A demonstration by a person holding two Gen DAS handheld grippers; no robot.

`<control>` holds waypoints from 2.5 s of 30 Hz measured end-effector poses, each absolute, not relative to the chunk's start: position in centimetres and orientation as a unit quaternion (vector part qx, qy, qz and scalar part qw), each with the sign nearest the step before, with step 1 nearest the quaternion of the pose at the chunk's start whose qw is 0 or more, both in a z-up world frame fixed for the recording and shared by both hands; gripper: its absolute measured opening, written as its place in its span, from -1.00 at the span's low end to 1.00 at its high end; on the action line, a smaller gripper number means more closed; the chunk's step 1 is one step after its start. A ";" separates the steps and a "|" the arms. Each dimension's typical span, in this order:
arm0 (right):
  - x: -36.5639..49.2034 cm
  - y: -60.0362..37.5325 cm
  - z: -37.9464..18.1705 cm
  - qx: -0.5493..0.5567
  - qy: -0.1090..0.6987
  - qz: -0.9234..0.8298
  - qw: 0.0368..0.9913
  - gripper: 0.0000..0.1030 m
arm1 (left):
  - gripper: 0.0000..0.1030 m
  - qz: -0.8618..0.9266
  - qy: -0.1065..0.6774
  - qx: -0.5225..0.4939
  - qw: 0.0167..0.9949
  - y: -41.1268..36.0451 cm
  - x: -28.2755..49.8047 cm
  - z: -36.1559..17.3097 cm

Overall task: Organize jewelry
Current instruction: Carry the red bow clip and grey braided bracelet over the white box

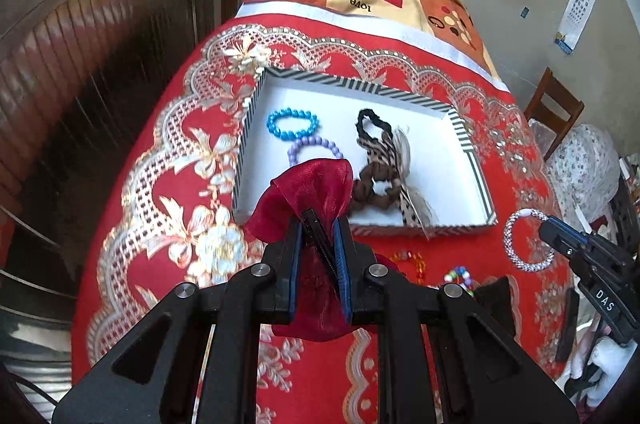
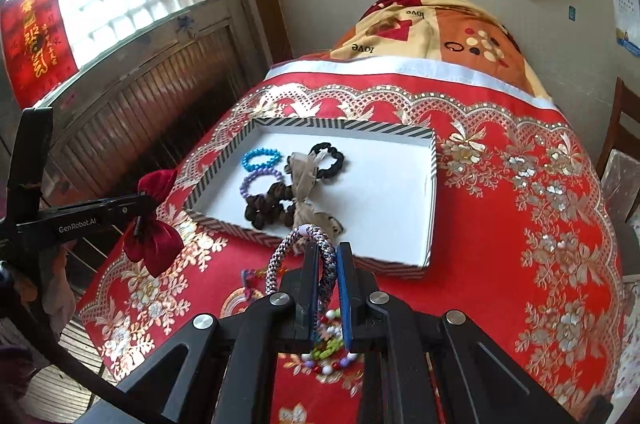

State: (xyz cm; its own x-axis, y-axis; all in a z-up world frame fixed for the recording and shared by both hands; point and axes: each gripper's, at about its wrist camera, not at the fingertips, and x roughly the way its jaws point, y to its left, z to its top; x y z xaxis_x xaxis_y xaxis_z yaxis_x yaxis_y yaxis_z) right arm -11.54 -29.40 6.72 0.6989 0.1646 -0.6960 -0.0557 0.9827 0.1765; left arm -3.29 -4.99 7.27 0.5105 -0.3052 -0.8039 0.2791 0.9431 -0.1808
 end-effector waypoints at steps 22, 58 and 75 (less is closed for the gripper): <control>1.3 -34.3 3.8 0.069 0.434 0.076 0.895 -0.85 | -0.72 -0.104 0.504 0.005 0.858 -7.6 5.5 3.6; 14.5 -35.4 -3.0 0.090 0.491 0.099 0.861 -0.85 | -0.72 -0.028 0.556 -0.006 0.831 -7.6 9.9 -1.7; 15.3 -35.5 -3.6 0.113 0.492 0.101 0.857 -0.35 | -0.23 -0.038 0.553 -0.036 0.832 -7.4 10.3 -2.1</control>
State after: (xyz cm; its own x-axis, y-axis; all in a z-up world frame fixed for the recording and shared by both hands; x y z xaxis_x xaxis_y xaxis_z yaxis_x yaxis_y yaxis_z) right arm 15.25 -35.55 -3.57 0.4951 0.2839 -0.8212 -0.0623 0.9543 0.2924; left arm 10.27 -7.43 -2.09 0.3856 -0.1037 -0.9168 0.0243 0.9945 -0.1022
